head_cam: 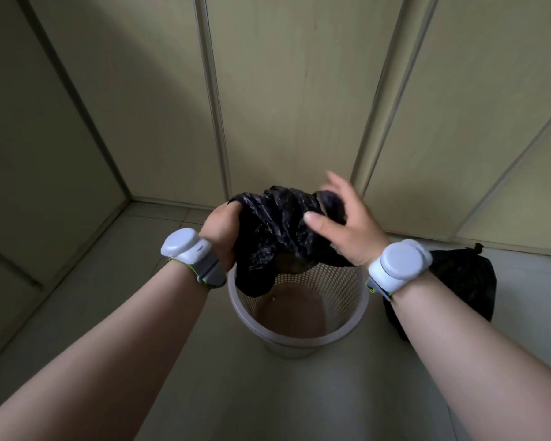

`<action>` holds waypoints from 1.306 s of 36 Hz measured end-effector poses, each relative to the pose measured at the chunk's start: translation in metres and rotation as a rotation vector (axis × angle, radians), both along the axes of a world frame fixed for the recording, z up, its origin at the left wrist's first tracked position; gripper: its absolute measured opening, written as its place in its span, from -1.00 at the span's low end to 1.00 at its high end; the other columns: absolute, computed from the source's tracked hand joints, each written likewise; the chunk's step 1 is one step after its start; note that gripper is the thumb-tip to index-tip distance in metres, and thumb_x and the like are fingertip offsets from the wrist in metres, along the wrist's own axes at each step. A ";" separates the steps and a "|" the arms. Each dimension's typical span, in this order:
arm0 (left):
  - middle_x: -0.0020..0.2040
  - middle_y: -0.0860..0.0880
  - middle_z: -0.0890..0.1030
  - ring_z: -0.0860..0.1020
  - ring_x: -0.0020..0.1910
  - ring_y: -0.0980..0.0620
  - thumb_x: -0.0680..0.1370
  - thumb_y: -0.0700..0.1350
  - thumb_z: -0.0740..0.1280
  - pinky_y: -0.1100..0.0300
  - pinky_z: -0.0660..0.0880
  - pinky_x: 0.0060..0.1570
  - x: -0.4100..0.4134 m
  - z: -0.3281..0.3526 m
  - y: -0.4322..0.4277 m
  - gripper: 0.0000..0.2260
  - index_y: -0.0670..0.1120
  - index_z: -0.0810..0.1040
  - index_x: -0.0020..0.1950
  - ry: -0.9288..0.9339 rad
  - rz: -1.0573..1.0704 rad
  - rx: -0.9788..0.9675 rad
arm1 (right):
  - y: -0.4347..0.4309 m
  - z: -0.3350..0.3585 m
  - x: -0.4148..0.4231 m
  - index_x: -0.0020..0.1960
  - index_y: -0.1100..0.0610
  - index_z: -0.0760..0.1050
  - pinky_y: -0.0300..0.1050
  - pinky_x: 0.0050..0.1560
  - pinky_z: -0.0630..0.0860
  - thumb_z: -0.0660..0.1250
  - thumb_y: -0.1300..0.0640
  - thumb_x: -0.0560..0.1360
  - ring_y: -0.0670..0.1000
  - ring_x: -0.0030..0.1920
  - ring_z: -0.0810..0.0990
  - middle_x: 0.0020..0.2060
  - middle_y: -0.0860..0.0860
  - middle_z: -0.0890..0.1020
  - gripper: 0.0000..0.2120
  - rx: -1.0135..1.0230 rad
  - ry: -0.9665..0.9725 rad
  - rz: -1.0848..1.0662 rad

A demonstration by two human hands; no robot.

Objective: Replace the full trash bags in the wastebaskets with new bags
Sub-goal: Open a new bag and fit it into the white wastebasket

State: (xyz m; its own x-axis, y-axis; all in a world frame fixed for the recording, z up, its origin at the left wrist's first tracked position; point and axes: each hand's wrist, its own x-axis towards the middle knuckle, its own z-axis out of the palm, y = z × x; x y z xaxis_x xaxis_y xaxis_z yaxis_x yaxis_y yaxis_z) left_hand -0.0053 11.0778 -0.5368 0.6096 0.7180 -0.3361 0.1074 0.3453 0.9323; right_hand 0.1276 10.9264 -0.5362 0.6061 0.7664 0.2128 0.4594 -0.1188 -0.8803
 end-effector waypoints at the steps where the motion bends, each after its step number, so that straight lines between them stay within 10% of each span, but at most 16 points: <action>1: -0.13 -0.11 0.66 0.63 -0.11 -0.03 0.56 -0.12 0.18 0.16 0.56 0.00 0.002 0.000 -0.002 -0.80 -0.12 0.58 -0.07 0.005 -0.016 0.026 | 0.002 0.000 -0.001 0.18 -0.12 0.44 -0.20 0.15 0.43 0.39 -0.06 0.35 -0.13 0.06 0.53 0.06 -0.06 0.59 -0.59 -0.042 -0.033 0.045; 4: -0.31 -0.05 0.55 0.51 -0.27 0.04 0.57 -0.16 0.16 0.26 0.41 -0.27 0.004 0.003 0.000 -0.78 -0.08 0.50 -0.23 0.113 -0.015 0.171 | 0.007 -0.006 0.001 -0.31 0.05 0.46 -0.15 -0.23 0.35 0.36 0.14 0.46 -0.09 -0.32 0.40 -0.39 -0.02 0.51 -0.82 0.013 -0.020 -0.016; 12: 0.30 -0.28 0.46 0.45 0.25 -0.23 0.59 -0.06 0.12 0.12 0.31 0.03 -0.006 -0.006 0.026 -0.60 -0.29 0.41 0.31 0.358 0.011 0.293 | -0.005 -0.011 0.033 -0.34 0.07 0.52 -0.14 -0.22 0.39 0.30 0.05 0.52 -0.04 -0.34 0.47 -0.39 0.03 0.57 -0.73 0.064 0.099 -0.489; 15: 0.11 -0.15 0.49 0.42 0.02 -0.07 0.56 -0.06 0.18 0.12 0.33 0.00 -0.006 -0.002 0.020 -0.64 -0.21 0.45 0.28 0.315 0.027 0.212 | -0.008 -0.002 0.024 -0.03 0.02 0.56 -0.21 -0.01 0.47 0.21 -0.13 0.54 -0.04 -0.07 0.56 -0.09 0.03 0.65 -0.74 0.100 0.104 -0.382; 19: -0.09 -0.08 0.51 0.46 -0.13 -0.01 0.57 -0.08 0.19 0.30 0.41 -0.17 0.002 0.002 0.008 -0.87 -0.12 0.47 -0.06 0.248 -0.016 0.165 | -0.006 0.005 0.009 0.40 -0.06 0.29 -0.26 0.18 0.32 0.35 -0.33 0.31 -0.13 0.17 0.46 0.16 -0.09 0.53 -0.26 -0.107 0.044 -0.054; 23: -0.06 -0.07 0.51 0.46 -0.06 0.01 0.58 -0.11 0.18 0.23 0.42 -0.17 0.003 0.003 0.006 -0.80 -0.18 0.53 0.05 0.212 -0.080 0.170 | -0.002 -0.008 0.005 -0.04 0.02 0.56 -0.22 -0.13 0.41 0.40 0.16 0.44 -0.07 -0.22 0.53 -0.28 -0.07 0.57 -0.88 -0.369 -0.167 0.014; 29: -0.26 -0.11 0.65 0.61 -0.33 -0.02 0.52 -0.04 0.28 0.21 0.54 -0.24 -0.007 -0.003 0.013 -0.77 -0.19 0.60 -0.08 0.040 -0.213 -0.101 | 0.003 -0.019 0.023 -0.25 -0.04 0.43 -0.09 -0.07 0.40 0.26 0.19 0.52 -0.01 -0.19 0.48 -0.31 -0.09 0.53 -0.79 0.003 0.069 -0.255; 37: -0.15 0.03 0.66 0.60 -0.22 0.12 0.50 0.02 0.36 0.28 0.50 -0.16 -0.017 -0.011 0.024 -0.87 -0.01 0.60 -0.05 0.554 -0.581 0.796 | -0.002 -0.009 0.037 -0.09 0.05 0.47 -0.04 -0.09 0.46 0.21 0.10 0.57 0.01 -0.21 0.46 -0.24 0.05 0.53 -0.91 0.149 0.111 -0.448; 47: 0.19 -0.29 0.55 0.51 -0.06 -0.08 0.53 -0.09 0.25 0.04 0.51 -0.06 -0.014 0.000 0.019 -0.70 -0.25 0.51 0.17 0.277 -0.116 0.146 | -0.009 -0.013 0.049 0.17 0.12 0.45 -0.02 -0.01 0.47 0.34 0.08 0.47 0.01 -0.17 0.49 -0.16 0.02 0.48 -0.70 0.102 0.000 -0.666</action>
